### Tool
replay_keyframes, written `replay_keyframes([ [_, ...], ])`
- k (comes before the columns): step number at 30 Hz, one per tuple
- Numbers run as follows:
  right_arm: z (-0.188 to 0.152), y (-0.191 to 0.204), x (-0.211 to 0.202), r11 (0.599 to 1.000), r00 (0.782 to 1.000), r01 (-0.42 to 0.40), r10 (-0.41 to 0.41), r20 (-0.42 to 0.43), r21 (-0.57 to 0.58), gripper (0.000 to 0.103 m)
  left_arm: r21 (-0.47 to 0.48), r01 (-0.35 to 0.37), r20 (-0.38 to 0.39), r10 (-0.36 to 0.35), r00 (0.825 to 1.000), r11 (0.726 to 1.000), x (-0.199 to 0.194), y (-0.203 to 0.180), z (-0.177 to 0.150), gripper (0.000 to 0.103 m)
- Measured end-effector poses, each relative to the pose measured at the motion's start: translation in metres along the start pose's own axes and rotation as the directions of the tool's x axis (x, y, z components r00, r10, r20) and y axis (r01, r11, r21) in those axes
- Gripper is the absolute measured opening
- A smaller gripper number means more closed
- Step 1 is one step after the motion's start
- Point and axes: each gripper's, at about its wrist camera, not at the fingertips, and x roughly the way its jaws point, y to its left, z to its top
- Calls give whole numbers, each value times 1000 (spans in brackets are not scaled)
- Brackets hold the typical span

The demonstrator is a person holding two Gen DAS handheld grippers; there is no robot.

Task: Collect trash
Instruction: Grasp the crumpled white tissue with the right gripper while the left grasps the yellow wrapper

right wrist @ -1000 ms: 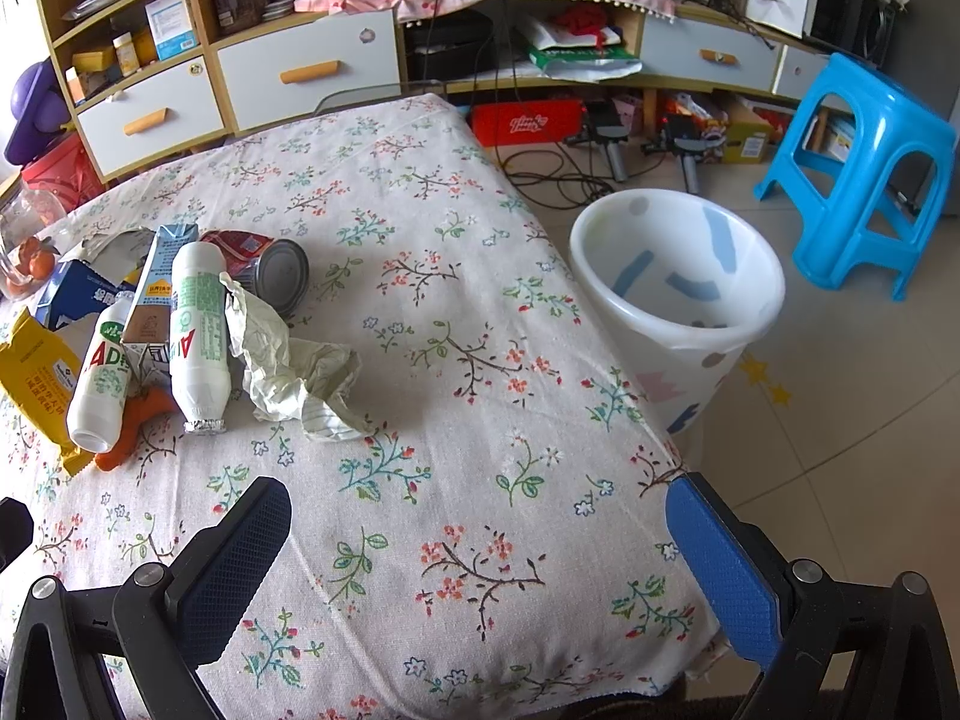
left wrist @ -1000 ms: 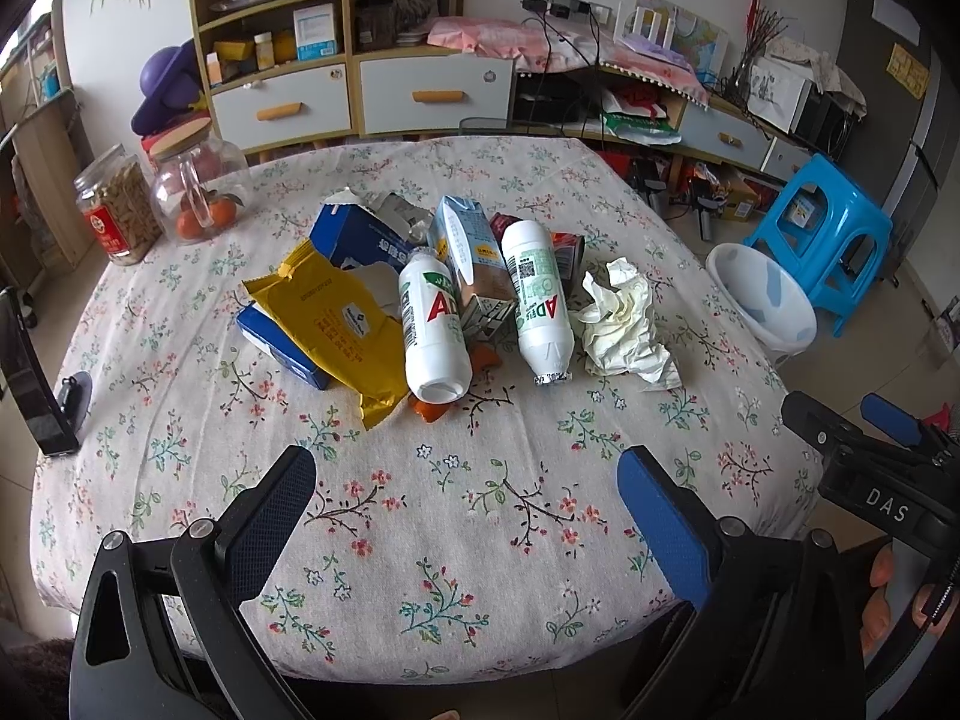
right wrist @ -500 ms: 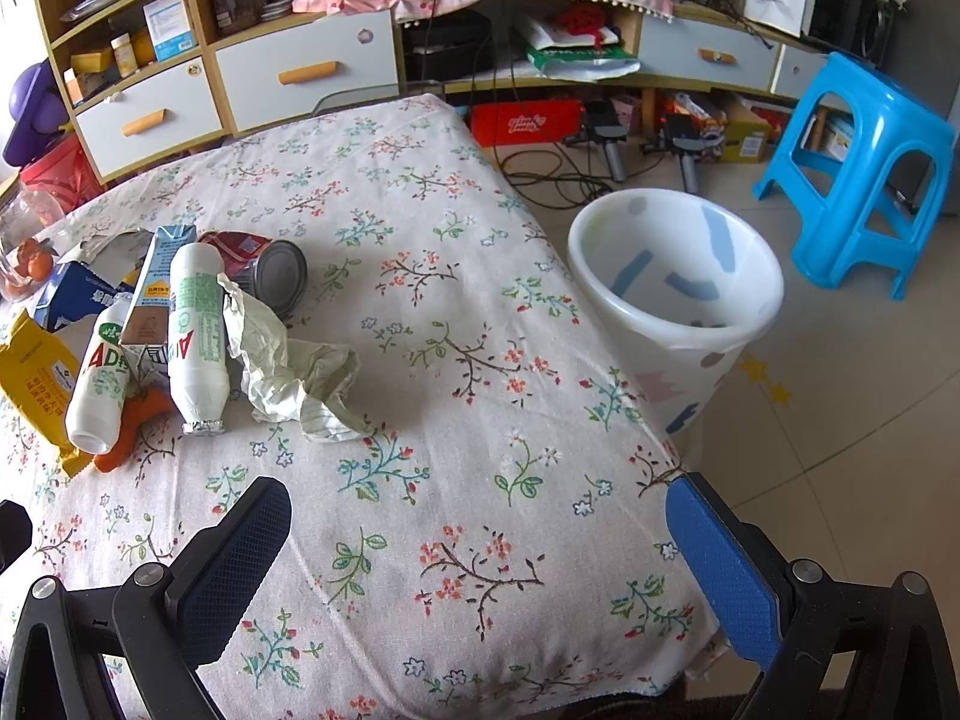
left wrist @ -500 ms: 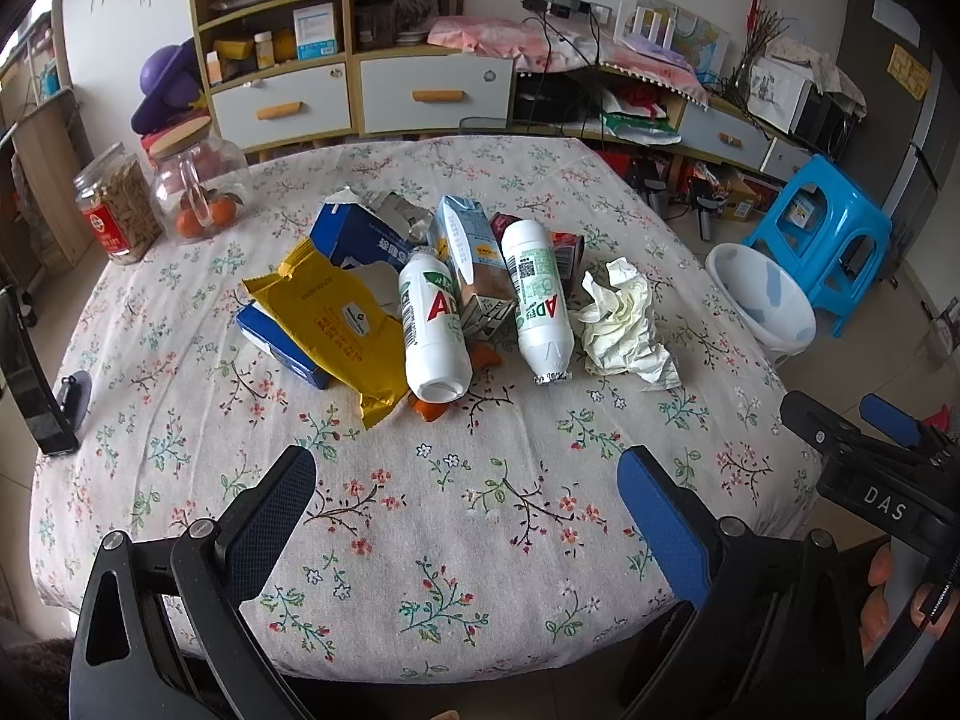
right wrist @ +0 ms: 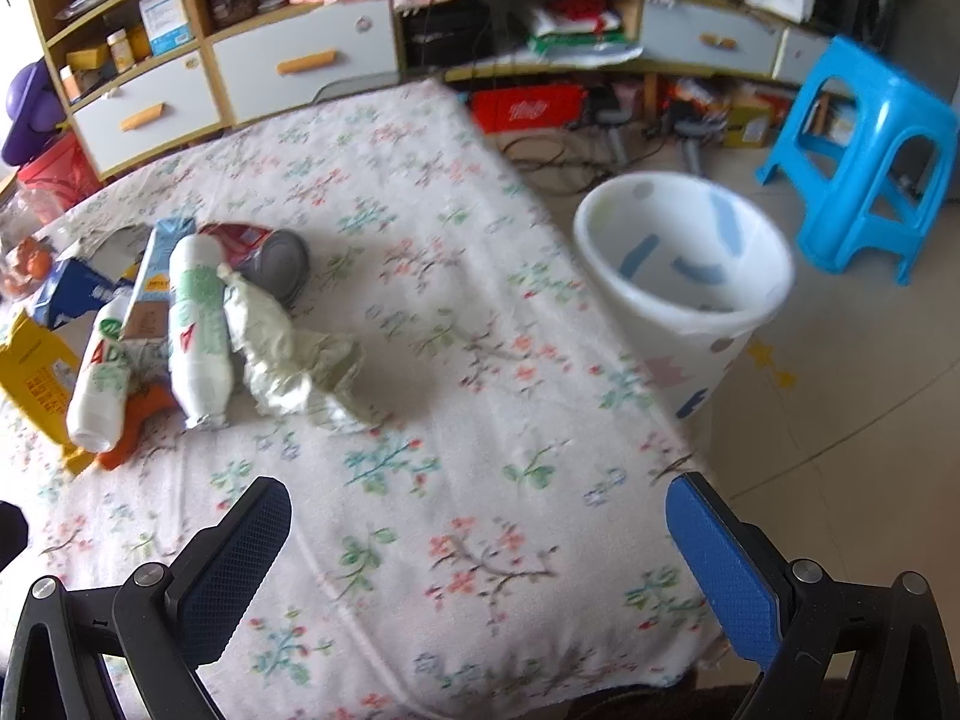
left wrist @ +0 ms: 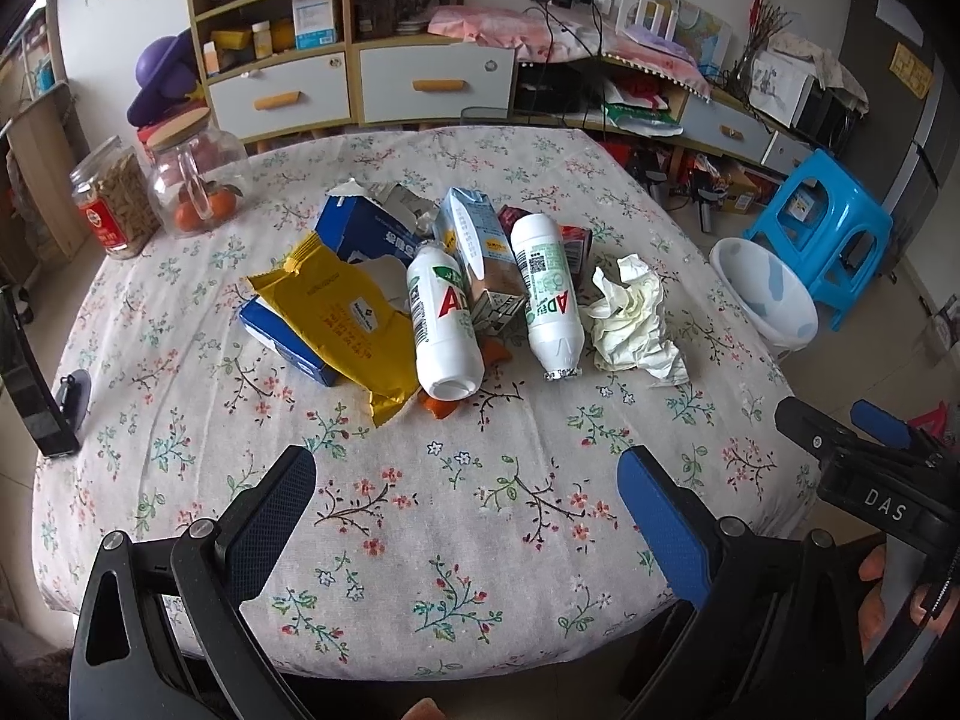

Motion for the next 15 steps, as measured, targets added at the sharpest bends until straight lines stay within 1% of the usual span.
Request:
replay_keyframes([
  [3, 6, 7, 6, 998, 995, -55, 54, -85, -10, 103, 7, -9, -29, 9, 1000, 1000, 5, 11, 9, 102],
  [5, 13, 15, 9, 994, 986, -101, 96, -135, -35, 103, 48, -14, -52, 16, 999, 999, 10, 16, 17, 102],
  [7, 24, 24, 12, 989, 976, -132, 117, -184, -68, 103, 94, -15, -73, 22, 997, 995, 14, 20, 27, 102],
  [9, 33, 36, 17, 981, 966, -161, 134, -220, -108, 103, 103, -13, -85, 22, 996, 995, 19, 28, 38, 102],
  [11, 42, 49, 28, 968, 949, -199, 151, -276, -155, 103, 84, 4, -107, 6, 994, 996, 24, 38, 48, 102],
  [12, 46, 54, 34, 965, 944, -203, 148, -295, -166, 103, 68, 17, -116, -9, 993, 998, 26, 44, 53, 102],
  [13, 49, 58, 40, 964, 938, -204, 142, -315, -172, 103, 51, 27, -124, -20, 992, 998, 29, 49, 58, 101],
  [15, 56, 63, 53, 960, 925, -225, 157, -345, -168, 102, 25, 50, -132, -46, 990, 998, 34, 59, 66, 101],
])
